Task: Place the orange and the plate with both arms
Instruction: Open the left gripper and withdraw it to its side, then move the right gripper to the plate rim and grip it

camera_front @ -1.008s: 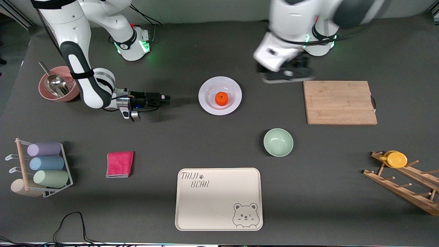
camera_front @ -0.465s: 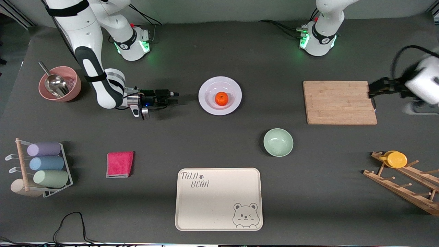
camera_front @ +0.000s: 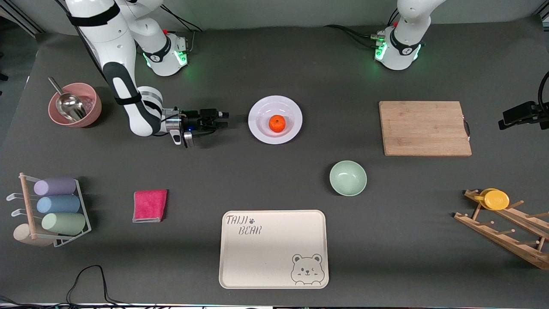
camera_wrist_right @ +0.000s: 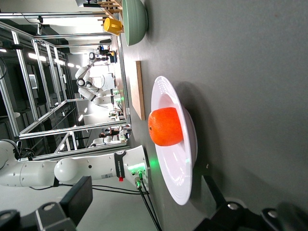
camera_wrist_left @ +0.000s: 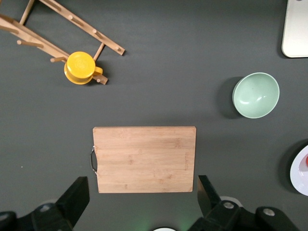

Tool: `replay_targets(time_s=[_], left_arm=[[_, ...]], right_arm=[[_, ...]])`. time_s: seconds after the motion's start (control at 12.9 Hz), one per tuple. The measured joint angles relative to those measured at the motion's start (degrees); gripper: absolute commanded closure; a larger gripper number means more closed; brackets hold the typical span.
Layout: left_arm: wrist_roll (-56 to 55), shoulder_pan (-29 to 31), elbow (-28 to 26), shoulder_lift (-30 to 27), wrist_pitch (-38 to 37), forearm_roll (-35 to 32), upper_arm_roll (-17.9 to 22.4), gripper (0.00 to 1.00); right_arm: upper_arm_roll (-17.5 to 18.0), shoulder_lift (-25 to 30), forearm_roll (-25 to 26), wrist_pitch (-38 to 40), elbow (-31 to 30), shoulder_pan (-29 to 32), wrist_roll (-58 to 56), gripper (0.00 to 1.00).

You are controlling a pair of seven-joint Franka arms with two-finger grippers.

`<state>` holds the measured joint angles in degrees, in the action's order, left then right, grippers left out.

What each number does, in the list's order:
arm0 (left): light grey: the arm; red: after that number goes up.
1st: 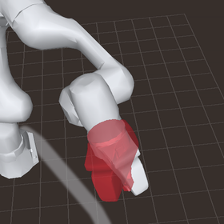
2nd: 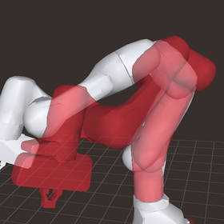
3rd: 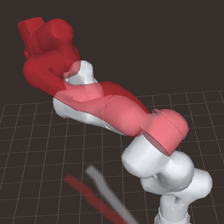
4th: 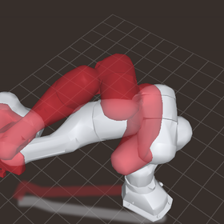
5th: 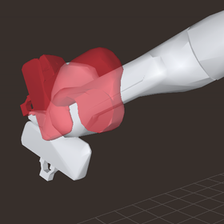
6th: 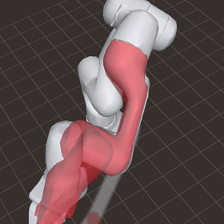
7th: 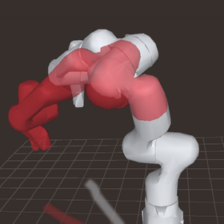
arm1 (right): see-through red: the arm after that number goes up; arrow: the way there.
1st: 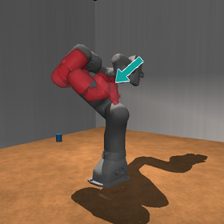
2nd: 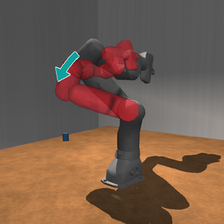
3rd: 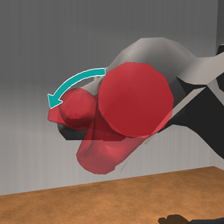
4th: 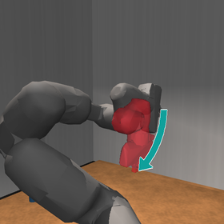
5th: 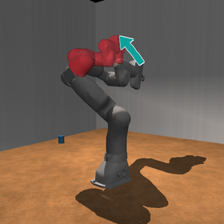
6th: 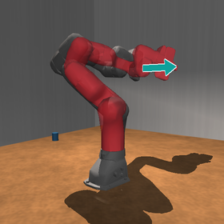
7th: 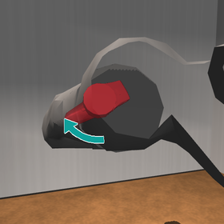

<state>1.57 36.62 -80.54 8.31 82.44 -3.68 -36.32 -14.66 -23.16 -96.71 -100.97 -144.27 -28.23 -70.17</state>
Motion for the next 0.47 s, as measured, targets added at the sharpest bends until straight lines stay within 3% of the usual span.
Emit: replay_targets(time_s=[0.31,0.39,0.47], left_arm=[[-0.1,-0.6,0.0,0.0,1.2,0.0,-0.4,0.0],[0.0,-2.1,0.0,0.0,2.0,0.0,1.1,0.0],[0.0,-6.1,-0.2,-0.1,3.2,0.1,5.2,0.0]], right_arm=[[0.0,-0.7,-3.3,0.1,0.0,-2.9,-3.3,0.01],[0.0,-0.8,-4.3,0.2,0.0,-3.3,-4.1,0.01],[0.0,-0.9,-6.0,0.2,0.0,-3.9,-5.6,0.01]])
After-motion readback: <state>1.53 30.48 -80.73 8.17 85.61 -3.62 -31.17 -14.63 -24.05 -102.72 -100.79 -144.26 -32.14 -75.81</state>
